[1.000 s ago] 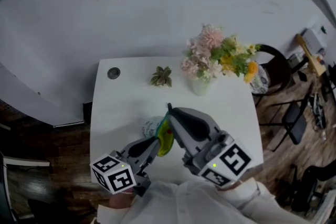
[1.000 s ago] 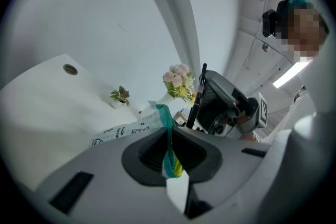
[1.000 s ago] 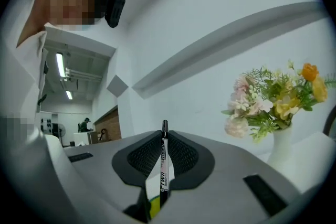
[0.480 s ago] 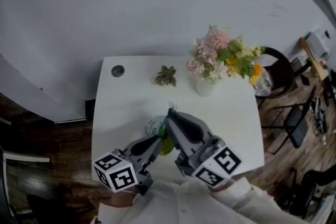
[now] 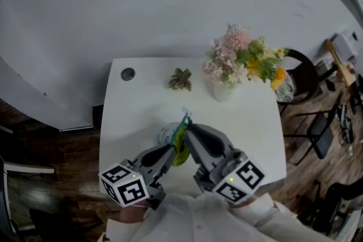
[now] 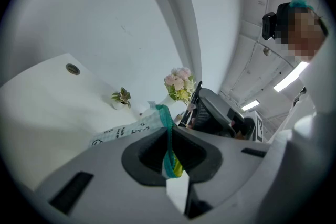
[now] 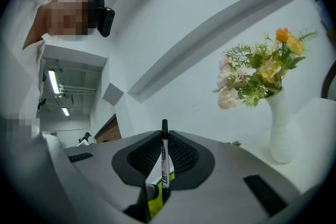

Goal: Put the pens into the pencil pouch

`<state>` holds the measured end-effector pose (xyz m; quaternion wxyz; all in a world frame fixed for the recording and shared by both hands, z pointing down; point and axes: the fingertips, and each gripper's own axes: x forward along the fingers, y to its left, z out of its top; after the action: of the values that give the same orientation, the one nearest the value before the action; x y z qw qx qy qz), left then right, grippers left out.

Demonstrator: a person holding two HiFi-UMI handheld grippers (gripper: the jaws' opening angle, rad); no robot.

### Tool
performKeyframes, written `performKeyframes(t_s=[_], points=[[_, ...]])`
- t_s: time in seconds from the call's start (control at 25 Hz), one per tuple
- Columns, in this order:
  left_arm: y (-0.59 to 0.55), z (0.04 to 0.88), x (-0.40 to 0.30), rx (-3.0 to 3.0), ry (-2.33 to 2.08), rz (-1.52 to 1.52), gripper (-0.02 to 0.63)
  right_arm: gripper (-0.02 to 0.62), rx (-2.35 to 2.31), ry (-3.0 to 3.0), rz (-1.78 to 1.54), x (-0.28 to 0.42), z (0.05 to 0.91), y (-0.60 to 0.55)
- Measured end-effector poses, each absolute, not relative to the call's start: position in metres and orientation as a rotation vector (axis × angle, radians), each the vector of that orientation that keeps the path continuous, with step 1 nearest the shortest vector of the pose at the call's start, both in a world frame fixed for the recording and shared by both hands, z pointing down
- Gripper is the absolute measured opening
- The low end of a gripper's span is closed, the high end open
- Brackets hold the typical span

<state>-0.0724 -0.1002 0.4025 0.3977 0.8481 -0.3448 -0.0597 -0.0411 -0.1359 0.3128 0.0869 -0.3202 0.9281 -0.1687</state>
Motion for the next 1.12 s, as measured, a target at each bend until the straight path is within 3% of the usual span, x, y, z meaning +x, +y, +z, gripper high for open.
performKeyframes(t_s=[1.12], points=[[-0.103, 0.400, -0.068, 2.168, -0.866, -0.129, 0.031, 0.041, -0.989, 2.793, -0.518, -0.030, 0.324, -0.135]])
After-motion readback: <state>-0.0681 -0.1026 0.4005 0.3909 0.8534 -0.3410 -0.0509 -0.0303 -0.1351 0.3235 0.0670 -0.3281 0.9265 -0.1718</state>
